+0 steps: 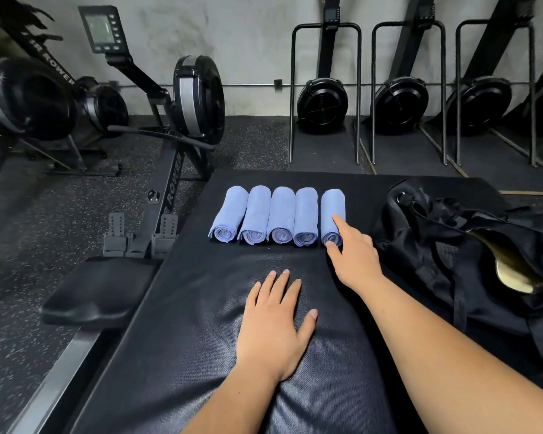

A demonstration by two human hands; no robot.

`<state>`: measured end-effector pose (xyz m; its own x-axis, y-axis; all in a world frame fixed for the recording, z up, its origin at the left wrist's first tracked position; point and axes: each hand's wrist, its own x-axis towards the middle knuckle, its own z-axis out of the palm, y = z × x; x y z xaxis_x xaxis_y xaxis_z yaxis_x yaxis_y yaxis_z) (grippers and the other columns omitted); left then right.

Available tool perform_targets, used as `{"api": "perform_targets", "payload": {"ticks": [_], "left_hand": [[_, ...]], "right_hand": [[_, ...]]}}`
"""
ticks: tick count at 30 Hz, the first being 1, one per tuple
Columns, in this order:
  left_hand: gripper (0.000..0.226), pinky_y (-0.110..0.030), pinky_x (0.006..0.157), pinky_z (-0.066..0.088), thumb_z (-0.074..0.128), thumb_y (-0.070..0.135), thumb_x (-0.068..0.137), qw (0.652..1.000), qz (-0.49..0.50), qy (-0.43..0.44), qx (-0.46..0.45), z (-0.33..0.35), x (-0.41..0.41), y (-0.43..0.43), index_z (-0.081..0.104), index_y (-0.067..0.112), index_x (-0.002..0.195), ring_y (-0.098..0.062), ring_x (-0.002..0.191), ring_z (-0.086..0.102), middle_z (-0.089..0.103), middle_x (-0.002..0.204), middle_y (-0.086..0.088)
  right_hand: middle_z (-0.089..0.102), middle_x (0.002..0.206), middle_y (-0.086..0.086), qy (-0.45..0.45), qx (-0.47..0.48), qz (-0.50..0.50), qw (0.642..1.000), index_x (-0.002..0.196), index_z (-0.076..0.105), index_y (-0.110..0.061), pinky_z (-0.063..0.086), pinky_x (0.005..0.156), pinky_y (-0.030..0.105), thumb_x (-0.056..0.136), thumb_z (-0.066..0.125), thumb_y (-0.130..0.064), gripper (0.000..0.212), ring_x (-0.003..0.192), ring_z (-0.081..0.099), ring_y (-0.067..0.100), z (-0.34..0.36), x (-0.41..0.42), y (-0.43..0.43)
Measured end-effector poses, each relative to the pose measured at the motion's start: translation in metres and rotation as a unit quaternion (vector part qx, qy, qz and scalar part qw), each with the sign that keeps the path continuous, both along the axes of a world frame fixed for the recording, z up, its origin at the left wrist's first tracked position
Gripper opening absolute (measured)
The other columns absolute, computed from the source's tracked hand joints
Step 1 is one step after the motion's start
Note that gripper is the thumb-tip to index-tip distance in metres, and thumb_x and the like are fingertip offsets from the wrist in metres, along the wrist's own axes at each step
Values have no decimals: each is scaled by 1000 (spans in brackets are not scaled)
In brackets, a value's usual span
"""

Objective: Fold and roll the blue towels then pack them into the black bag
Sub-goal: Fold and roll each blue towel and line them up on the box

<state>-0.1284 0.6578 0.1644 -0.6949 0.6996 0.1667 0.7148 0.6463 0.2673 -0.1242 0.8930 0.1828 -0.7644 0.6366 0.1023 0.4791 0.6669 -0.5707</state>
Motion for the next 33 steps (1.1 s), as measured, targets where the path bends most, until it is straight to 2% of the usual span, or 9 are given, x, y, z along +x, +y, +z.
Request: {"api": "perform_targets", "payload": {"ticks": [3, 6, 9, 13, 19, 25, 28, 33], "left_hand": [[72, -40, 130, -1, 20, 71, 102, 1000, -1, 2, -2, -1, 0, 0, 29, 34, 164, -14, 162, -3, 11, 175, 9], [72, -40, 130, -1, 20, 71, 102, 1000, 0, 1, 1, -1, 0, 0, 30, 34, 163, -14, 162, -3, 12, 175, 9], [72, -41, 130, -1, 22, 71, 102, 1000, 1, -2, 5, -2, 0, 0, 32, 34, 163, -14, 162, -3, 12, 175, 9], [72, -40, 130, -2, 22, 70, 102, 1000, -2, -2, 6, -1, 0, 0, 30, 34, 163, -14, 162, -4, 11, 175, 9], [71, -41, 130, -1, 24, 70, 102, 1000, -1, 0, 16, -2, -1, -1, 34, 33, 162, -15, 162, 1, 16, 175, 8], [73, -41, 130, -1, 21, 71, 102, 1000, -2, 2, 6, -3, -1, 0, 29, 33, 164, -14, 162, -2, 12, 175, 8], [73, -41, 130, 0, 22, 71, 101, 1000, -2, 0, 5, -3, -2, 0, 29, 34, 164, -15, 162, 0, 13, 175, 8], [74, -42, 131, -2, 25, 70, 100, 1000, -12, -21, 2, -6, -4, -2, 26, 35, 165, -15, 162, -2, 12, 175, 7]], "right_hand": [[47, 156, -2, -1, -3, 1, 1000, 162, 28, -38, 35, 113, 53, 106, 50, -46, 61, 141, 39, 34, 1, 0, 0], [53, 151, -1, 9, -9, -11, 1000, 155, 38, -37, 40, 109, 54, 104, 51, -52, 55, 133, 45, 35, 5, -4, 1], [57, 146, -2, 18, -12, -17, 1000, 148, 45, -36, 43, 105, 53, 103, 53, -48, 47, 128, 48, 34, 9, -10, 1], [54, 150, -6, 13, -16, 14, 1000, 147, 45, -36, 43, 105, 53, 105, 51, -38, 42, 128, 47, 32, 8, -16, -1], [59, 141, 5, 7, -22, 10, 1000, 148, 43, -33, 44, 105, 55, 106, 50, -35, 42, 129, 47, 34, 9, -16, 1], [45, 158, -1, -9, -30, 39, 999, 160, 32, -36, 41, 111, 52, 107, 50, -41, 56, 139, 41, 34, 9, -8, 2], [41, 160, 2, -30, -29, 45, 998, 163, 26, -35, 40, 113, 53, 106, 51, -41, 62, 142, 39, 37, 11, -2, -2], [19, 171, 5, -97, -26, 71, 992, 165, 11, -40, 36, 117, 53, 106, 48, -47, 70, 149, 32, 40, 20, 12, -12]]}}
